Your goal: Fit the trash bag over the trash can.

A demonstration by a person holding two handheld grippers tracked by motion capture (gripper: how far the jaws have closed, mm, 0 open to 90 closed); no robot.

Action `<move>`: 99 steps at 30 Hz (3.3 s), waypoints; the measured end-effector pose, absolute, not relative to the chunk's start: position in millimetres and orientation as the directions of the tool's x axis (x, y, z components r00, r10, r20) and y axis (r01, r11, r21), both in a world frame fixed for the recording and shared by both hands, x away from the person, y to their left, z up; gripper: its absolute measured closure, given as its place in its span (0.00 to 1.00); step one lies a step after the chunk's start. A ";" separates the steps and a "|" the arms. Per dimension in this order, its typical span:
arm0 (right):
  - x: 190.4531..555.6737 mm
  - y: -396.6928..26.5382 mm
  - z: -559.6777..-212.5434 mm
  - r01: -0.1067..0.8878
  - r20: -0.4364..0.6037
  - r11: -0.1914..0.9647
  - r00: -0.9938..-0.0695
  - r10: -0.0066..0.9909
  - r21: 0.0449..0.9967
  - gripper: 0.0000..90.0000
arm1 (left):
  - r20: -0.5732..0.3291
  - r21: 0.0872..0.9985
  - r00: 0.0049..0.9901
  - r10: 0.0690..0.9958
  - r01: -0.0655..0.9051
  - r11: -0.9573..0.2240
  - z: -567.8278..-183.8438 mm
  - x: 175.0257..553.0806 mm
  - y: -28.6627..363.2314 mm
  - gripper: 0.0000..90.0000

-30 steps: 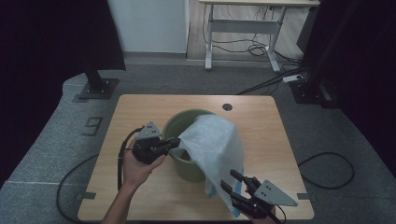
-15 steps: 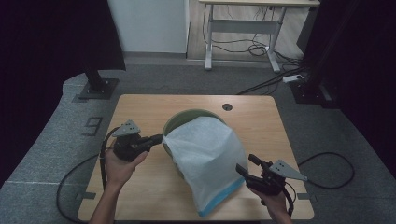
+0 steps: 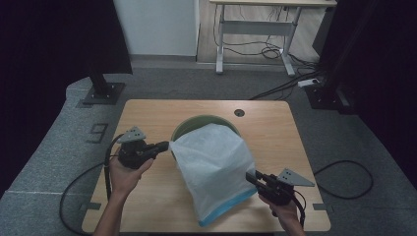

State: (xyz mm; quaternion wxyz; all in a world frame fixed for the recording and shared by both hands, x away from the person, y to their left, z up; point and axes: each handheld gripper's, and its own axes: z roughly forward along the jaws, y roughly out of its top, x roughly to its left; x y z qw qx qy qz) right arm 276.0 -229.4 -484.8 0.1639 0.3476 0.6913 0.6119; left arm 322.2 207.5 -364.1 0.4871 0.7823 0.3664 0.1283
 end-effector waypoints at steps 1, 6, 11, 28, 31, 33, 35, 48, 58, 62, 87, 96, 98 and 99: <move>274.6 -230.0 -481.4 0.270 0.193 0.009 -0.711 0.676 0.963 0.93 | -0.159 0.858 0.703 0.693 0.446 -0.256 -363.0 321.6 207.8 0.99; 269.0 -236.3 -457.1 0.217 0.156 0.005 -0.717 0.680 0.976 0.99 | -0.146 0.870 0.711 0.688 0.424 -0.253 -355.3 314.6 213.0 0.87; 268.6 -245.3 -443.8 0.200 0.149 -0.009 -0.703 0.695 0.980 0.99 | -0.144 0.875 0.718 0.681 0.414 -0.251 -347.9 307.9 220.9 0.79; 271.5 -234.5 -417.4 0.202 0.168 -0.036 -0.688 0.706 0.979 0.99 | -0.110 0.879 0.846 0.521 0.327 -0.346 -338.2 291.3 164.1 0.65; 271.0 -229.6 -413.9 0.198 0.166 -0.037 -0.692 0.702 0.980 0.99 | -0.098 0.873 0.847 0.523 0.325 -0.363 -339.7 293.9 152.5 0.60; 270.7 -226.8 -411.4 0.197 0.169 -0.041 -0.698 0.696 0.980 0.99 | -0.092 0.870 0.844 0.529 0.326 -0.369 -341.6 296.1 147.1 0.58; 270.6 -223.8 -409.4 0.194 0.167 -0.040 -0.701 0.693 0.980 0.99 | -0.096 0.869 0.845 0.526 0.328 -0.369 -343.7 298.1 143.8 0.55; 274.7 -206.2 -402.6 0.221 0.195 -0.049 -0.711 0.676 0.974 0.99 | -0.074 0.865 0.867 0.493 0.302 -0.402 -349.8 297.6 118.7 0.41; 271.7 -196.1 -395.6 0.213 0.190 -0.045 -0.731 0.655 0.976 0.99 | -0.030 0.852 0.877 0.479 0.274 -0.447 -354.8 295.3 101.6 0.51; 270.8 -193.0 -395.7 0.211 0.189 -0.046 -0.737 0.649 0.976 0.99 | -0.016 0.853 0.873 0.487 0.266 -0.449 -355.6 294.6 99.2 0.71; 225.8 -221.1 -410.3 0.150 0.168 -0.088 -0.696 0.699 0.985 0.45 | -0.210 0.879 0.793 0.572 0.410 -0.245 -353.9 314.4 121.5 1.00; 197.3 -239.7 -435.2 0.159 0.170 -0.085 -0.664 0.728 0.984 0.44 | -0.254 0.868 0.780 0.572 0.445 -0.221 -353.8 321.4 123.3 1.00; 194.7 -240.0 -439.3 0.156 0.154 -0.066 -0.661 0.734 0.986 0.48 | -0.251 0.867 0.781 0.572 0.444 -0.226 -353.0 321.4 122.6 1.00; 194.1 -239.7 -440.6 0.152 0.146 -0.060 -0.659 0.738 0.987 0.51 | -0.250 0.867 0.780 0.573 0.444 -0.227 -352.5 321.2 122.1 1.00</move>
